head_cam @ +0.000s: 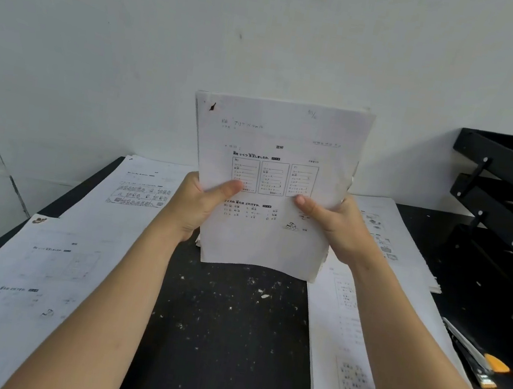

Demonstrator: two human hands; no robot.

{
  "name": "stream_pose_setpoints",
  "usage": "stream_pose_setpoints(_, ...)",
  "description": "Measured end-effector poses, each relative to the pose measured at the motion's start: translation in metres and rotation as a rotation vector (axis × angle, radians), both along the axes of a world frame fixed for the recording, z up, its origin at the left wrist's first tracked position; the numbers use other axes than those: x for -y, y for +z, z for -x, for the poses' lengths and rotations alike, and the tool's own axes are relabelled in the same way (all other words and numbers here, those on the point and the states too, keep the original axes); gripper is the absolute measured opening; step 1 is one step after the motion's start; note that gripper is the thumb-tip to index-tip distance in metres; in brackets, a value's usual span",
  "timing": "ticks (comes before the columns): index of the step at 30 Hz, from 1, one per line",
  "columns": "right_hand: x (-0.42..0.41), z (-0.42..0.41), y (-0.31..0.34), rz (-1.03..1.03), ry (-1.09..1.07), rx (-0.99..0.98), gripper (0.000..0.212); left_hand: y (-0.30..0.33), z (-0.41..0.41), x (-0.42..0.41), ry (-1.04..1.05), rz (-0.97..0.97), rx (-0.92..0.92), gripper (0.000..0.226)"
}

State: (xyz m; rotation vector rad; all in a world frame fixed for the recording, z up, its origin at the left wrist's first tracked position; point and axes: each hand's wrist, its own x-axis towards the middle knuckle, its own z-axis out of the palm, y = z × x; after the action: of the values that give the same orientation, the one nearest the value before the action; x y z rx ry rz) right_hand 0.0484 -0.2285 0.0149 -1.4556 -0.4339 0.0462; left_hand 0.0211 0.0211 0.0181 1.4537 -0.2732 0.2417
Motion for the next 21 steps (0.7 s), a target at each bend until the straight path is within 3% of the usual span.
stream_pose_setpoints(4,0.002,0.002,0.009,-0.018,0.061,-0.011,0.043,0.003,0.003,-0.004,-0.01,0.012,0.005,0.029)
stream_pose_setpoints(11,-0.002,0.01,0.012,0.018,-0.018,0.03,0.035,0.01,0.012,0.003,0.012,-0.019,0.005,0.026)
stream_pose_setpoints(19,0.001,0.024,0.005,0.027,0.037,-0.024,0.037,0.002,0.023,-0.004,0.059,-0.06,-0.031,0.041)
stream_pose_setpoints(21,-0.004,0.028,0.005,0.021,0.038,-0.012,0.036,0.003,0.025,0.001,0.061,-0.05,-0.027,0.036)
